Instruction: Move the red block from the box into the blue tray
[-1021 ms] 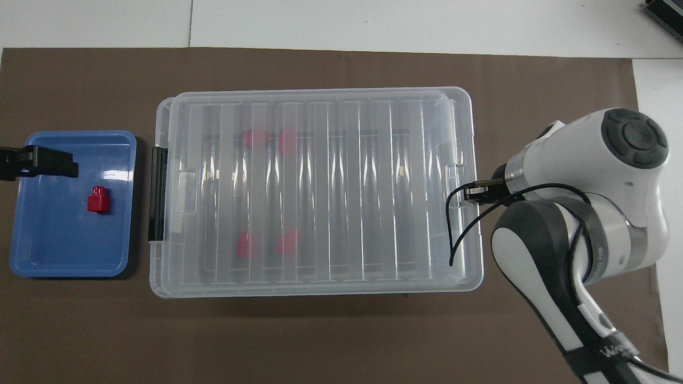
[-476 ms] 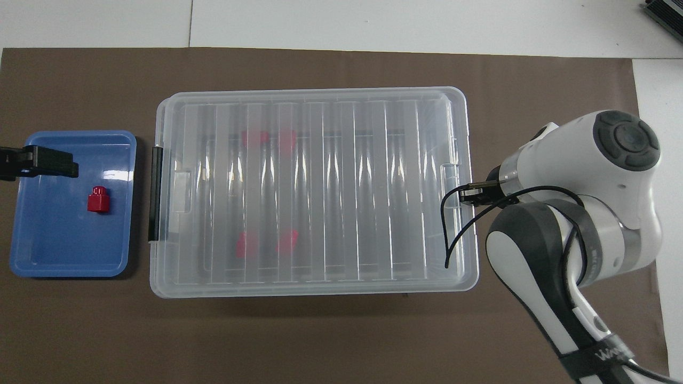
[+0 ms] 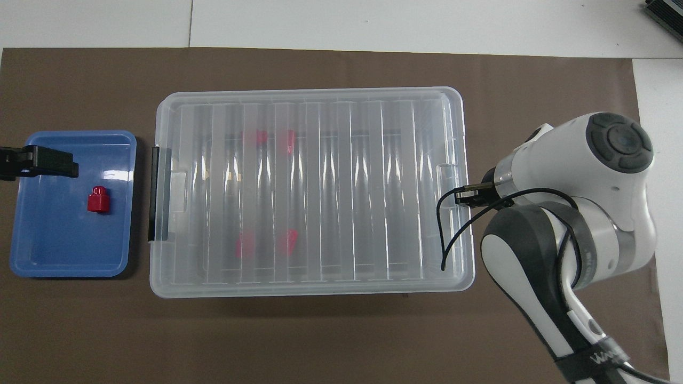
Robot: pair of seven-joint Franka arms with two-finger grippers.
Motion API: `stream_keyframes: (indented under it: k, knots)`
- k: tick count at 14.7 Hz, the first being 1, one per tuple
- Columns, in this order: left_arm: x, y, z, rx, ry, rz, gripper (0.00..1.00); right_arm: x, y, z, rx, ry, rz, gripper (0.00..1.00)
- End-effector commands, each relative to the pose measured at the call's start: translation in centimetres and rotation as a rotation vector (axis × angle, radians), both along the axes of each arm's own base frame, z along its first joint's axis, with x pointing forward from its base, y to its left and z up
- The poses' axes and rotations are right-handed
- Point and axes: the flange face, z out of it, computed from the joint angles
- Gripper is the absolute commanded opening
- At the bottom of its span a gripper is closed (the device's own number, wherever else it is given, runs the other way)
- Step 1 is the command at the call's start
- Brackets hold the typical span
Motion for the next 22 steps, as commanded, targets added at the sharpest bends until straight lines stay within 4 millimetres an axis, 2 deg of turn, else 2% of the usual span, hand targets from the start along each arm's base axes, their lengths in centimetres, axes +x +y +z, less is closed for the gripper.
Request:
stream_keyframes:
  k: [1, 4, 6, 7, 8, 9, 10, 14, 16, 19, 22]
  knots:
    - [-0.5, 0.4, 0.2, 0.018, 0.005, 0.003, 1.00, -0.7, 0.1, 0.4, 0.017, -0.009, -0.022, 0.00]
    - [-0.5, 0.4, 0.2, 0.018, 0.005, 0.001, 1.00, -0.7, -1.6, 1.9, 0.022, -0.030, -0.057, 0.00]
    - [-0.5, 0.4, 0.2, 0.018, 0.005, 0.001, 1.00, -0.5, -4.2, 3.2, 0.024, -0.050, -0.101, 0.04]
    - [-0.5, 0.4, 0.2, 0.018, 0.005, 0.003, 1.00, -0.5, -5.6, 3.8, 0.025, -0.061, -0.126, 0.17]
    - [-0.5, 0.4, 0.2, 0.018, 0.005, 0.003, 1.00, -0.4, -6.9, 4.4, 0.025, -0.074, -0.148, 0.40]
    - [-0.5, 0.4, 0.2, 0.018, 0.005, 0.003, 1.00, -0.2, -7.8, 5.1, 0.014, -0.088, -0.158, 0.72]
    - [-0.5, 0.4, 0.2, 0.018, 0.005, 0.003, 1.00, -0.2, -8.4, 5.8, 0.013, -0.098, -0.169, 0.98]
    - [-0.5, 0.4, 0.2, 0.018, 0.005, 0.003, 1.00, 0.0, -10.9, 10.2, 0.000, -0.102, -0.202, 1.00]
    - [-0.5, 0.4, 0.2, 0.018, 0.005, 0.003, 1.00, -0.2, -11.5, 11.4, -0.017, -0.089, -0.206, 1.00]
    - [-0.5, 0.4, 0.2, 0.018, 0.005, 0.003, 1.00, 0.1, -13.1, 14.3, -0.080, -0.126, -0.214, 1.00]
    - [-0.5, 0.4, 0.2, 0.018, 0.005, 0.003, 1.00, 0.2, -14.0, 15.9, -0.094, -0.116, -0.229, 1.00]
